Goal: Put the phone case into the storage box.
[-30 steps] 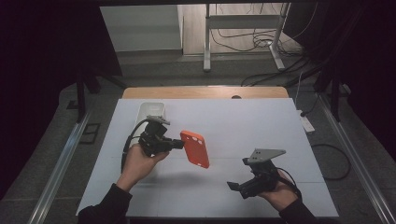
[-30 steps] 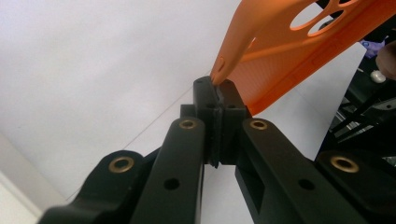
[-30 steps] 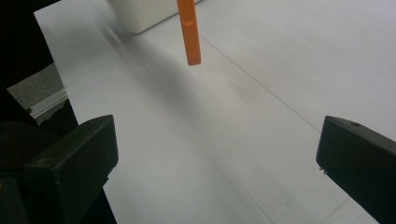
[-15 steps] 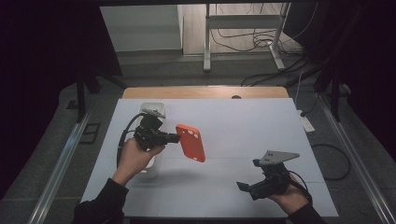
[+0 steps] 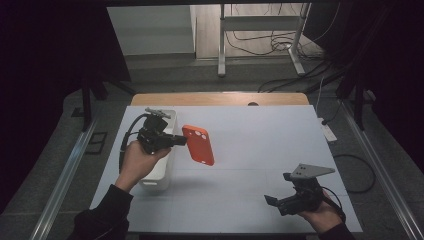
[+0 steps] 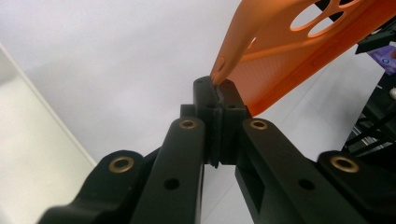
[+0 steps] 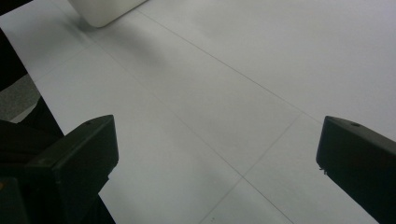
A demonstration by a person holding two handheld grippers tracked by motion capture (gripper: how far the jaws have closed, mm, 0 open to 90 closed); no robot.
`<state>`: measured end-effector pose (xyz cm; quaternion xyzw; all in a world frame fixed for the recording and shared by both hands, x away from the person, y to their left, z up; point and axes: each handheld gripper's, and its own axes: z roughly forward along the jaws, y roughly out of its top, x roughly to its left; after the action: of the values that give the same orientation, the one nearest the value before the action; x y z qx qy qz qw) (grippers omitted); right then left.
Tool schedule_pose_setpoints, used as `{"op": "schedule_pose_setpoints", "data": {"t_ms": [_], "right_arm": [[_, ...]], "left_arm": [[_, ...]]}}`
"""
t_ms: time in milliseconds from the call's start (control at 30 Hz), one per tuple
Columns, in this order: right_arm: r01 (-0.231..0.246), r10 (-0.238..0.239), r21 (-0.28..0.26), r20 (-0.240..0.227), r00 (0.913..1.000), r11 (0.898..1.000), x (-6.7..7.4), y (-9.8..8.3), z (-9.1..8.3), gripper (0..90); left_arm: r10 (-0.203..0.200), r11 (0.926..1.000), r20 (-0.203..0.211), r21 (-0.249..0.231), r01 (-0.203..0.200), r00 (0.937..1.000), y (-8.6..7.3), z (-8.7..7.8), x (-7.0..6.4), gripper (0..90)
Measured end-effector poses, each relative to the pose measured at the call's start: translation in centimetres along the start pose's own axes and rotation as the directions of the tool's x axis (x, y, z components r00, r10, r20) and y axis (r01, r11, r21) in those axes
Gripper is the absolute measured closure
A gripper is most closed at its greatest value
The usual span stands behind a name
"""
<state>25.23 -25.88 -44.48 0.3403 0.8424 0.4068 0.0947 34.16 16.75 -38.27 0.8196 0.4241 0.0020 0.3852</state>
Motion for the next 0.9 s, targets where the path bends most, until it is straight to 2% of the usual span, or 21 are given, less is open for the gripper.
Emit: {"op": "schedule_pose_setpoints", "data": {"t_ms": [333,633,900], "right_arm": [[-0.01,0.01,-0.003,0.05,0.9987,1.0,-0.5,-0.7,-1.1,0.0],[-0.047,0.048,-0.013,0.065,0.9967,0.999,-1.1,-1.3,-1.8,0.0],[-0.06,0.061,-0.01,0.097,0.9934,0.998,-1.6,-1.9,-2.5,0.0]], "left_arm": [[-0.011,0.9999,-0.024,-0.003,0.011,0.9996,0.5,-0.6,0.7,89.5],[-0.008,1.0,-0.049,-0.003,0.008,0.9988,1.2,-1.7,1.2,89.4],[-0.029,0.9995,-0.075,-0.016,0.028,0.9968,1.4,-2.8,2.0,89.5]]}}
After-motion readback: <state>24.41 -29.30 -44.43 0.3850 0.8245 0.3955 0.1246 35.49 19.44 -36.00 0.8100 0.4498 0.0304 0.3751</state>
